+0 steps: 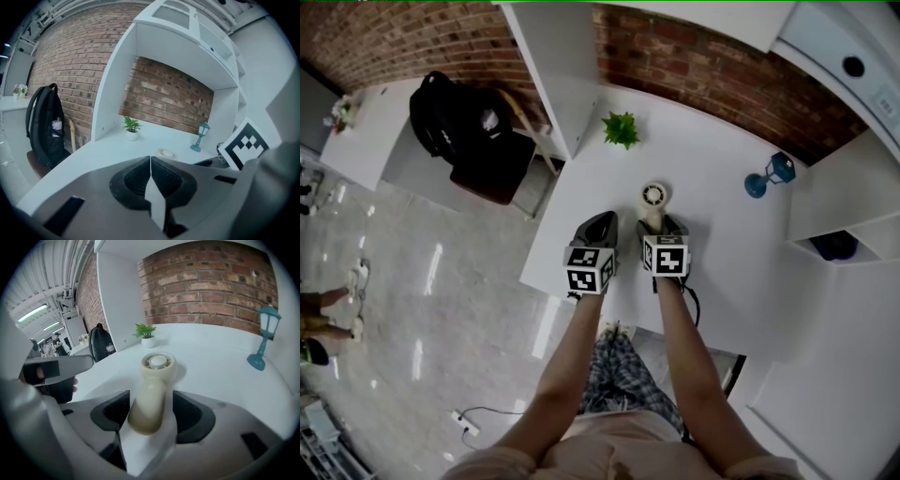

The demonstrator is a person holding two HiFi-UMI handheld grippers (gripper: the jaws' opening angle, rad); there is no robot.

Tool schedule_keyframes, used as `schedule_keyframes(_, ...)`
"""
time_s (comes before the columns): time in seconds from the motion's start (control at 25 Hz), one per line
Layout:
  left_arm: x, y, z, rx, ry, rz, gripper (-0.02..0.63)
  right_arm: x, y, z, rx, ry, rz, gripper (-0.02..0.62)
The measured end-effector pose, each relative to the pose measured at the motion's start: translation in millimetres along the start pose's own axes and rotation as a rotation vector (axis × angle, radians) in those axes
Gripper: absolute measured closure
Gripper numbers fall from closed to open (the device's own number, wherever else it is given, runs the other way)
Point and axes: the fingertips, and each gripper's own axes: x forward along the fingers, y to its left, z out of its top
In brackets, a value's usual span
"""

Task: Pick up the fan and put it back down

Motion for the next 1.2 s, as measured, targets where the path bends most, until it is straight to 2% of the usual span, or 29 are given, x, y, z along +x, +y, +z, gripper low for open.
schedule_keyframes(0.12, -1.2, -0.8, -2.3, 0.001, 0.005, -0.002, 0.577, -0.7, -1.3, 0.4, -0.017, 0.007, -0.019, 0.316)
schedule_keyframes(0.24, -1.2, -1.8, -4.1, 0.008, 0.007, -0.005, 0.577, -0.1, -3.7, -1.5, -0.039, 0.01, -0.04, 0.38)
schedule_keyframes(0.72, -7.3, 1.6, -0.7, 0.002, 0.0, -0.003, 0.577, -11.2, -5.4, 8.4, -0.023, -0.032, -0.052, 0.394)
schedule_keyframes(0.92, -15.9, -2.8, 14.9, 0.02, -0.029, -0.007, 0.577, -35.1, -6.3, 27.3, -0.019, -0.119, -0.056, 0.394)
schedule_keyframes(1.2, -42.8, -16.2, 56.7, 0.056, -0.099, -0.008, 0.577, -102.8, 5.0, 65.0, -0.012, -0.328, -0.046, 0.394)
